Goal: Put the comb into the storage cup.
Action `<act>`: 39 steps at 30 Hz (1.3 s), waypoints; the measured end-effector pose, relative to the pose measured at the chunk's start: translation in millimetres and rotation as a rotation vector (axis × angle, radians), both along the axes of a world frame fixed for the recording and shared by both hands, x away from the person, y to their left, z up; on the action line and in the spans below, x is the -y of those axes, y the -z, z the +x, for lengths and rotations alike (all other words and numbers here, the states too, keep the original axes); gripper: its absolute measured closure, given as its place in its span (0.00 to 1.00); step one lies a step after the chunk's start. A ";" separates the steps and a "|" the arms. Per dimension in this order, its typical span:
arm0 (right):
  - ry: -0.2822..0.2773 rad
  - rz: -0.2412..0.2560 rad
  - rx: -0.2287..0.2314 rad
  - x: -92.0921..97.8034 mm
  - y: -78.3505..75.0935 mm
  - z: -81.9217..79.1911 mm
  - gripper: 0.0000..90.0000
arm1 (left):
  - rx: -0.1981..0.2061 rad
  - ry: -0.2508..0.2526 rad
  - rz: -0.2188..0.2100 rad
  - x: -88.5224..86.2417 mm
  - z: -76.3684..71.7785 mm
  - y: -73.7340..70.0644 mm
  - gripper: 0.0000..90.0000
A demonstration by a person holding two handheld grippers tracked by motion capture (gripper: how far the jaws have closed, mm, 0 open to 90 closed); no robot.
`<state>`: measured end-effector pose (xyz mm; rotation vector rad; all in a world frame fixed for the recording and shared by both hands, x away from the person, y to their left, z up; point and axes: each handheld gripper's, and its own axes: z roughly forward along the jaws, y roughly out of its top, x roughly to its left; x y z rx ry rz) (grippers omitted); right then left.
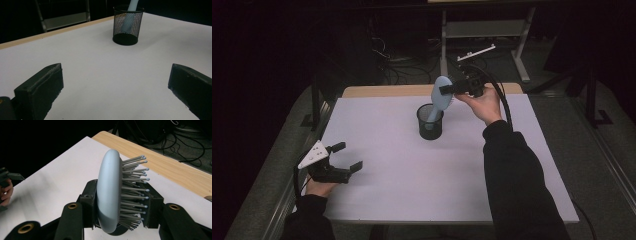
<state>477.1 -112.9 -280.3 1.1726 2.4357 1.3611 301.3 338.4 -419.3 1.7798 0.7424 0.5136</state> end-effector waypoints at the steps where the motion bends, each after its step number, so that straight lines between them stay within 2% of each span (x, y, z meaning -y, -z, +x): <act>1: 0.000 0.001 -0.004 -0.3 1.2 0.0 0.60 | 0.001 0.001 0.000 0.0 -0.2 -0.2 0.00; 5: 0.001 0.003 -0.007 -1.0 5.9 1.0 0.60 | -0.005 0.004 0.003 1.5 0.0 1.0 0.00; 13: 0.026 0.033 -0.048 -1.2 16.1 4.6 0.59 | -0.005 0.007 0.010 2.5 -0.2 1.3 0.00; 26: 0.081 0.076 -0.116 19.0 23.7 6.5 0.56 | -0.009 0.010 0.013 3.5 0.5 2.0 0.00; 39: 0.088 0.078 -0.128 27.2 26.4 5.9 0.54 | -0.012 0.013 0.019 3.8 1.0 2.7 0.00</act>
